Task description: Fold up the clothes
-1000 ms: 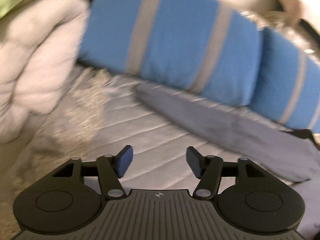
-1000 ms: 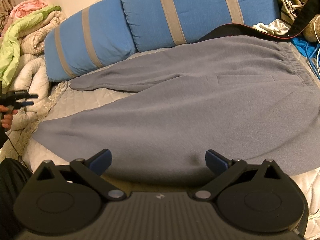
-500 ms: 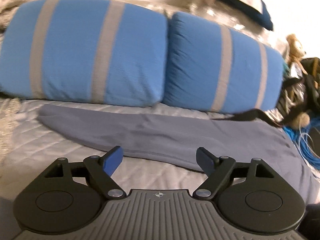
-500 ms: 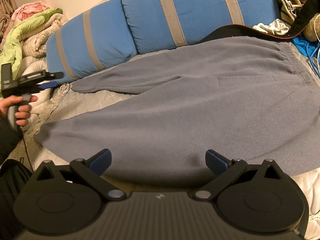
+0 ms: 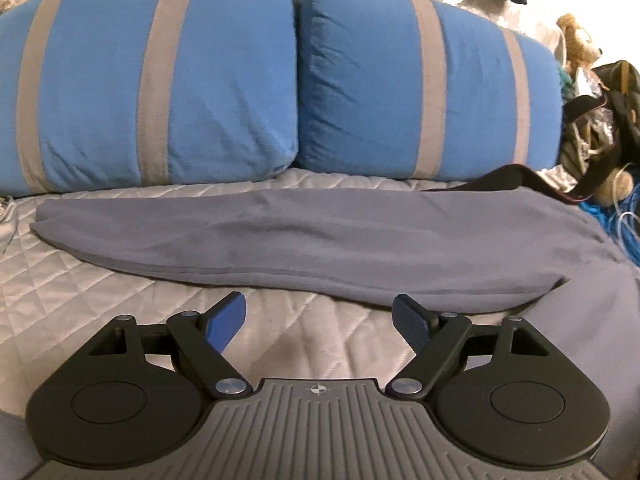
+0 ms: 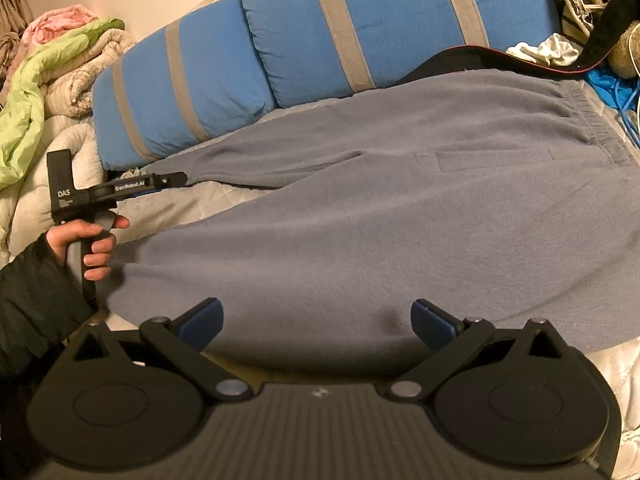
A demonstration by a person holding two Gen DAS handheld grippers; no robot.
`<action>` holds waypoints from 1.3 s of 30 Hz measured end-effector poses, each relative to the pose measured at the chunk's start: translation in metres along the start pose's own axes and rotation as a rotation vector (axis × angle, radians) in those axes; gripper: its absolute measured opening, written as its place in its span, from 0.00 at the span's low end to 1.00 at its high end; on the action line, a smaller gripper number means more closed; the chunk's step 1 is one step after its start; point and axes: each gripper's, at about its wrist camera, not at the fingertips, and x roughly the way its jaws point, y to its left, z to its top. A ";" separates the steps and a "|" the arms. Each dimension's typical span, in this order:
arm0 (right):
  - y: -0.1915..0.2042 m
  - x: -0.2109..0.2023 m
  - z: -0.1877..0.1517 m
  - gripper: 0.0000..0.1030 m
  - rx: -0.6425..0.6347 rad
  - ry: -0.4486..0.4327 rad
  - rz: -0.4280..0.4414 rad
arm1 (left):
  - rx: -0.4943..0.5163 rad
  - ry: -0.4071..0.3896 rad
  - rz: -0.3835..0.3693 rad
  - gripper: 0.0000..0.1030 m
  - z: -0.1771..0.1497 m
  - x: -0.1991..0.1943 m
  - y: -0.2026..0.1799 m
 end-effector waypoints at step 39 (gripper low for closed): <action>0.003 0.005 0.001 1.00 0.002 0.012 0.004 | -1.112 -0.118 -0.056 0.80 0.002 0.069 0.317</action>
